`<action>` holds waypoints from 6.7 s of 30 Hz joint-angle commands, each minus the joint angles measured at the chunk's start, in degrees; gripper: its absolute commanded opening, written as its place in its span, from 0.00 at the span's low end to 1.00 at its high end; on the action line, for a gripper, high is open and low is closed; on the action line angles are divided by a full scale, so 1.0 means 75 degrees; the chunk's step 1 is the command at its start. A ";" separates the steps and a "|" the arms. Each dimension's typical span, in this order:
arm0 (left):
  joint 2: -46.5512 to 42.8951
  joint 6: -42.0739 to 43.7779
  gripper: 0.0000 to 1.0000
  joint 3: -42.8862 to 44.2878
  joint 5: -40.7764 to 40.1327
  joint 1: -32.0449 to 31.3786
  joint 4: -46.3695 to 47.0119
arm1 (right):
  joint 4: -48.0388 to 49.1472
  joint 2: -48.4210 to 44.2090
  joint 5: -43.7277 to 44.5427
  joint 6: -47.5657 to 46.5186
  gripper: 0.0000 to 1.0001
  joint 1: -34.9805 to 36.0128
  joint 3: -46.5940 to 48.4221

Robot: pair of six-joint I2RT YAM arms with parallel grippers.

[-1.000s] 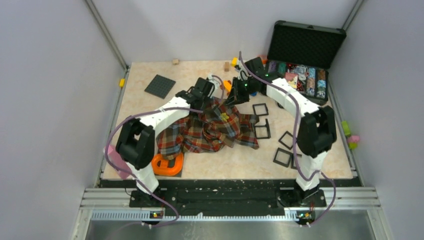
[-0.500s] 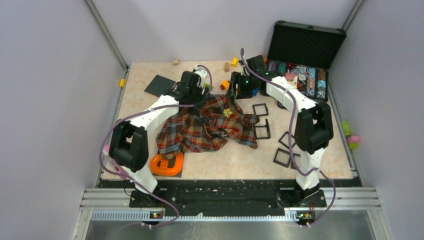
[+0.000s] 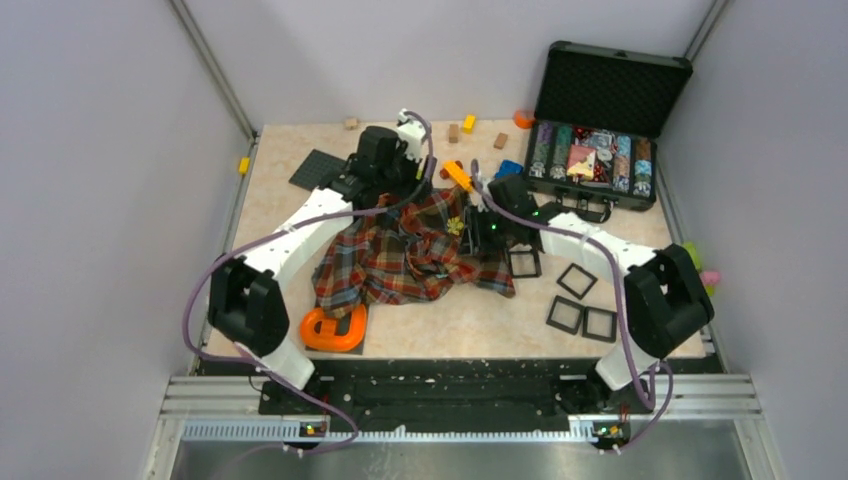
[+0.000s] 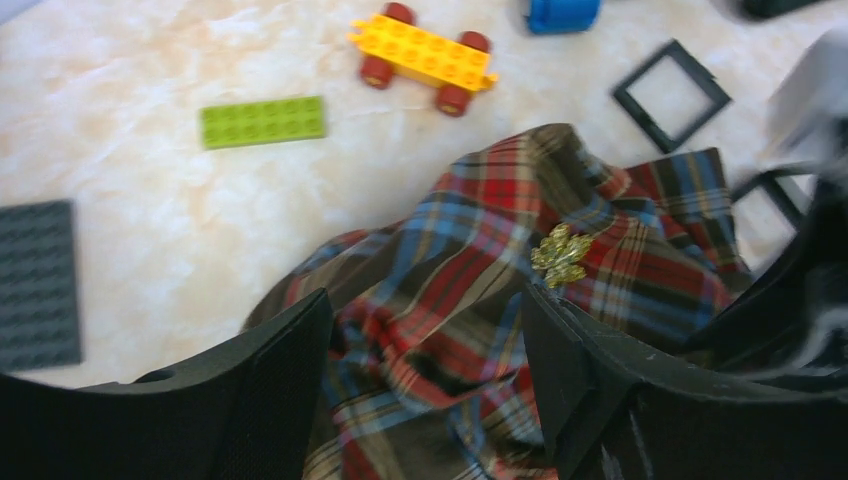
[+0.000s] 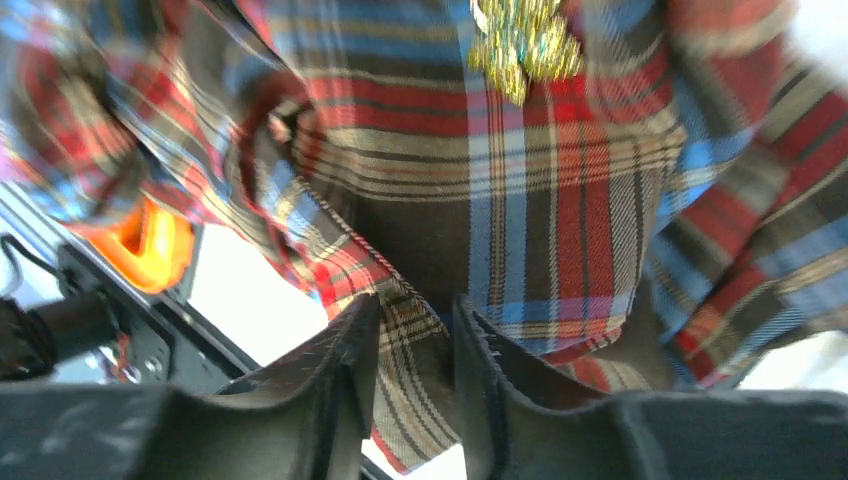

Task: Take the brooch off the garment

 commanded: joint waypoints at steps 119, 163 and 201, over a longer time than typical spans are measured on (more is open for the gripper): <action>-0.1837 -0.1959 0.38 -0.2790 0.0969 -0.1097 0.2625 | 0.2397 -0.0808 -0.3157 0.2268 0.00 -0.0427 0.0216; -0.3237 -0.2306 0.00 -0.6031 -0.0145 -0.1150 0.7201 | 0.2309 -0.0858 -0.1780 0.1982 0.08 0.0648 -0.1175; -0.3699 -0.2443 0.00 -0.3822 0.0919 -0.1130 0.2766 | 0.3755 -0.2180 -0.1015 -0.1102 0.58 0.1234 -0.1819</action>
